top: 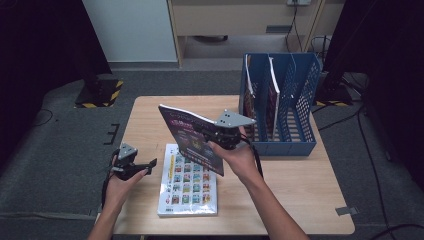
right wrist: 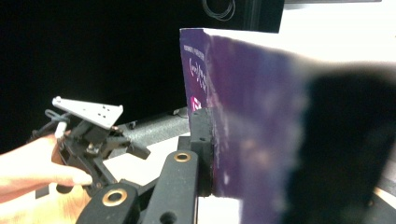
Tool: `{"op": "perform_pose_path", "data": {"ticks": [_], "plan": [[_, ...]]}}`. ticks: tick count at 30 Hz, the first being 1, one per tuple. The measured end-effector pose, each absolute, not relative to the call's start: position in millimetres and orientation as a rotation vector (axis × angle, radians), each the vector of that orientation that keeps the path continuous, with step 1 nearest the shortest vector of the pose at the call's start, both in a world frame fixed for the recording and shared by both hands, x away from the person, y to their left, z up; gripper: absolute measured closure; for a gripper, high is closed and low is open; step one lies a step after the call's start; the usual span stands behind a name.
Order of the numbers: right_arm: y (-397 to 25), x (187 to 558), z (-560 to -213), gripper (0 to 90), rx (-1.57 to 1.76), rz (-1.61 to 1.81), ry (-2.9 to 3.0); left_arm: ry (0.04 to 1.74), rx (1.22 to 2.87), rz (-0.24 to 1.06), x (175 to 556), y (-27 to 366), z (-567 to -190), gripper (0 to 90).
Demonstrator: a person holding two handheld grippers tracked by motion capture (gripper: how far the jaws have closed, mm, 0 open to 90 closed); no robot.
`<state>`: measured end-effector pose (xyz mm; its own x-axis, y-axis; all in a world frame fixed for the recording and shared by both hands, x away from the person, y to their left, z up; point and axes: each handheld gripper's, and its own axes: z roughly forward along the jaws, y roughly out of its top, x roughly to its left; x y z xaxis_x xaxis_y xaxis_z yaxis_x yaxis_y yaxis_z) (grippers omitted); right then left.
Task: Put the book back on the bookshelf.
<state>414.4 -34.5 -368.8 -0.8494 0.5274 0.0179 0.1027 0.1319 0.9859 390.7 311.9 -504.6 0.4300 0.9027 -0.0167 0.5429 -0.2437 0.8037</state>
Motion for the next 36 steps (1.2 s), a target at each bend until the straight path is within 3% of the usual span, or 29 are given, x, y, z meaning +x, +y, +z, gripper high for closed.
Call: {"op": "perform_pose_path", "data": {"ticks": [36], "plan": [[-63.6,406.4,-355.2,84.2,0.748,1.833,1.984,1.341,2.050,0.569,400.4,313.5,-535.0,3.1]]}}
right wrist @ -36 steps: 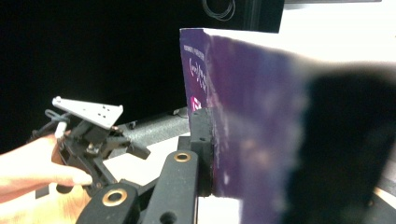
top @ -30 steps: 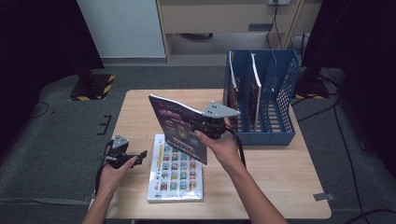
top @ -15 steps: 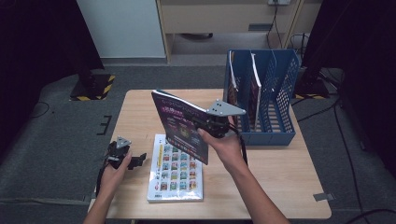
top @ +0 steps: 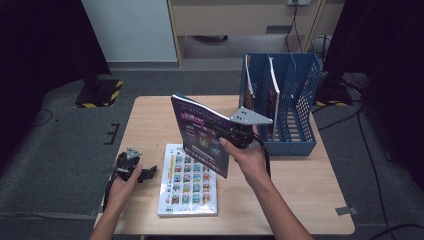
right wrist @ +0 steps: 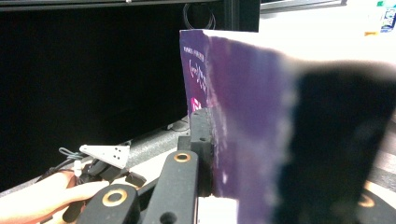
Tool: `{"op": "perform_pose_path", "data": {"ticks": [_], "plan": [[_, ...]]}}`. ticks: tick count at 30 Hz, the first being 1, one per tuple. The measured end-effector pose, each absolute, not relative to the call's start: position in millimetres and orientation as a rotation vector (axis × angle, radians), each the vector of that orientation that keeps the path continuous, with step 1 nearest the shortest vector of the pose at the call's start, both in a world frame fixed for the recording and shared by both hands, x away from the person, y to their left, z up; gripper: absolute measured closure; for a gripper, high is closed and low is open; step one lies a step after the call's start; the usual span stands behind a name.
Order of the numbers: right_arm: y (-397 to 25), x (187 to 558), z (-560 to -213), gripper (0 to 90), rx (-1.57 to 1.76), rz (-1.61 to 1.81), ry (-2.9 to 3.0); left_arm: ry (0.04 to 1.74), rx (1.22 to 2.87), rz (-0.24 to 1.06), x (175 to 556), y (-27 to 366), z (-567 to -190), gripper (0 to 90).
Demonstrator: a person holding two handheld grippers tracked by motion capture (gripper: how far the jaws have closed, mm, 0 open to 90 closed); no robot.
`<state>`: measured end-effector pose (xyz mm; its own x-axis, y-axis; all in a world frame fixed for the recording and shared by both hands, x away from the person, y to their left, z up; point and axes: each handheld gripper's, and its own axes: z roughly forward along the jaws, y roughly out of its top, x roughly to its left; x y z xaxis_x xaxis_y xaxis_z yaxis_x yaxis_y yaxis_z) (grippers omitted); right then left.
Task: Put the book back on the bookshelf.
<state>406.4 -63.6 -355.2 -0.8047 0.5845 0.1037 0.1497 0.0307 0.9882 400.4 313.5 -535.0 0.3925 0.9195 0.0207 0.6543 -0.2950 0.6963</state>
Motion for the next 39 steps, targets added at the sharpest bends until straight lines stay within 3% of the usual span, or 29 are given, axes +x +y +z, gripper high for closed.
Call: {"op": "perform_pose_path", "data": {"ticks": [26,39], "plan": [[-110.3,384.9,-350.8,84.2,0.775,1.780,1.975,1.337,2.046,0.548,399.5,312.3,-537.0,0.0],[-122.7,383.4,-366.2,84.2,0.817,1.775,1.990,1.337,2.046,0.545,399.5,312.4,-536.9,0.0]]}}
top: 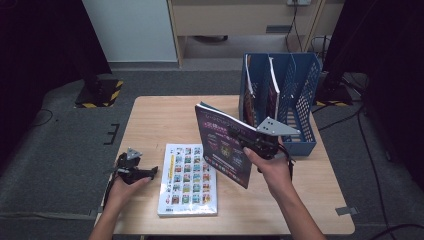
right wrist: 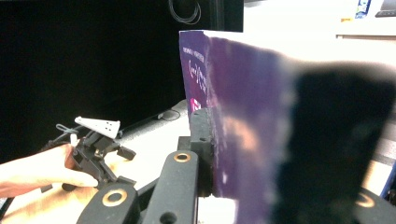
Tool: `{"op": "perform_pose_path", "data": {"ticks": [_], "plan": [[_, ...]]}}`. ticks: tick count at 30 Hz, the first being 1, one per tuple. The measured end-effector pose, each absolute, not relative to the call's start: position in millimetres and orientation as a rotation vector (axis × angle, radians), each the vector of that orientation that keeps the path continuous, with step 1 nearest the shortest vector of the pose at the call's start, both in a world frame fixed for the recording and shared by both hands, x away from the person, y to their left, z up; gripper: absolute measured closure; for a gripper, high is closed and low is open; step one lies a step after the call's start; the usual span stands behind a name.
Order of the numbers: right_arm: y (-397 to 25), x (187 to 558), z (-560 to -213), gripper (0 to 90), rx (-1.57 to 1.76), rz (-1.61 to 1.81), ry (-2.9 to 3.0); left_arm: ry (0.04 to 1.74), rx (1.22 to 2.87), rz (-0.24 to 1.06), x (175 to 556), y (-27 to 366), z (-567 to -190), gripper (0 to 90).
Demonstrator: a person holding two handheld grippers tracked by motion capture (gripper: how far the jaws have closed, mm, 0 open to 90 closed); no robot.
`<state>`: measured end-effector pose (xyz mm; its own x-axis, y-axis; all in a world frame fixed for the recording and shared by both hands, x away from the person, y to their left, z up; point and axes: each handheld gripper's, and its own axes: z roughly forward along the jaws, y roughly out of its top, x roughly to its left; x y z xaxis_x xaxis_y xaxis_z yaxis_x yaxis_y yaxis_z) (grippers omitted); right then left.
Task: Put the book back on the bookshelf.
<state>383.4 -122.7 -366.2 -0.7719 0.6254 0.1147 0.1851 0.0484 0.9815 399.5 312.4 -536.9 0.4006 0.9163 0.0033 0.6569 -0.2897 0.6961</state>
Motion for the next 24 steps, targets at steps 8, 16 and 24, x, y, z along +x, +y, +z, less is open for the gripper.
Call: {"op": "perform_pose_path", "data": {"ticks": [8,16,24], "plan": [[-138.3,377.8,-368.8,84.2,0.840,1.754,1.980,1.338,2.044,0.545,399.5,312.3,-537.0,0.0],[-157.6,366.9,-366.8,84.2,0.847,1.753,1.960,1.338,2.043,0.546,399.5,312.2,-537.0,0.0],[-175.4,357.4,-367.5,84.2,0.860,1.747,1.941,1.338,2.043,0.546,399.5,312.2,-537.0,0.0]]}}
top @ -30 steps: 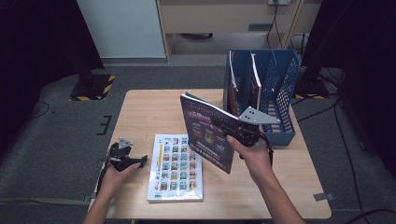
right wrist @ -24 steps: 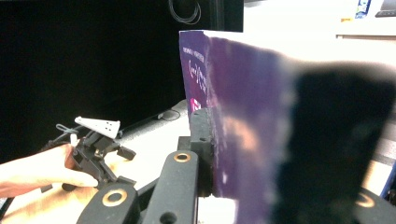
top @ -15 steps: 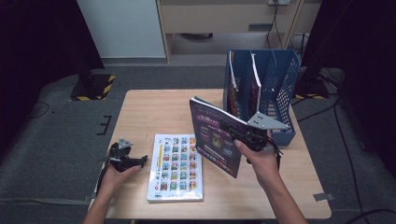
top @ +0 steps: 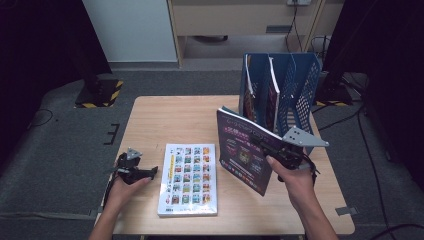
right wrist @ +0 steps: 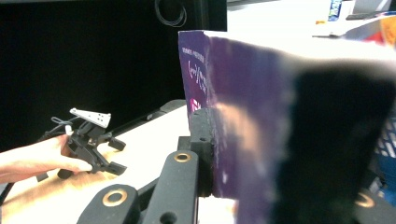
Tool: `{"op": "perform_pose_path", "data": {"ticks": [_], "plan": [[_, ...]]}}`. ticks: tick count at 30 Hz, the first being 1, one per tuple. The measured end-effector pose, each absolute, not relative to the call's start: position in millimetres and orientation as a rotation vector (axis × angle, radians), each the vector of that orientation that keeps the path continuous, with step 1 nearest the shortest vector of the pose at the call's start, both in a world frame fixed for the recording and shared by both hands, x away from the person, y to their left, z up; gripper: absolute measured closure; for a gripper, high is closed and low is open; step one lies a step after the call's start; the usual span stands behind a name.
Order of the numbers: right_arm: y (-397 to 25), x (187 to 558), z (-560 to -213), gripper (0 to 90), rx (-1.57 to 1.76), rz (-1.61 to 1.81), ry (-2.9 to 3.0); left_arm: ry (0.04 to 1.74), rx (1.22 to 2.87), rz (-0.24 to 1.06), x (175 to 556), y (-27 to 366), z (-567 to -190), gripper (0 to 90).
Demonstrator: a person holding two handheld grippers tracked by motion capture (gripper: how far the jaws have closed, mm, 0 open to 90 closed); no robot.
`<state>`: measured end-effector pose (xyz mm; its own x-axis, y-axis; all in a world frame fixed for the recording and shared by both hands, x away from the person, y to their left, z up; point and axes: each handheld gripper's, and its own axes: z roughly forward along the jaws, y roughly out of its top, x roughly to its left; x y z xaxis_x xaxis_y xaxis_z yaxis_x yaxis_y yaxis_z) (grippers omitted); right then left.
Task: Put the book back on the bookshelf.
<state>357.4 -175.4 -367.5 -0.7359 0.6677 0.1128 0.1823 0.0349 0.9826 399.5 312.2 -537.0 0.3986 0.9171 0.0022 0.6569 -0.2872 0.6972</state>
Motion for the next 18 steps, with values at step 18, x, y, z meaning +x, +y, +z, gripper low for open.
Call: {"op": "perform_pose_path", "data": {"ticks": [18], "plan": [[-214.6,346.6,-368.0,84.2,0.914,1.722,1.896,1.338,2.043,0.547,399.5,312.1,-537.1,0.0]]}}
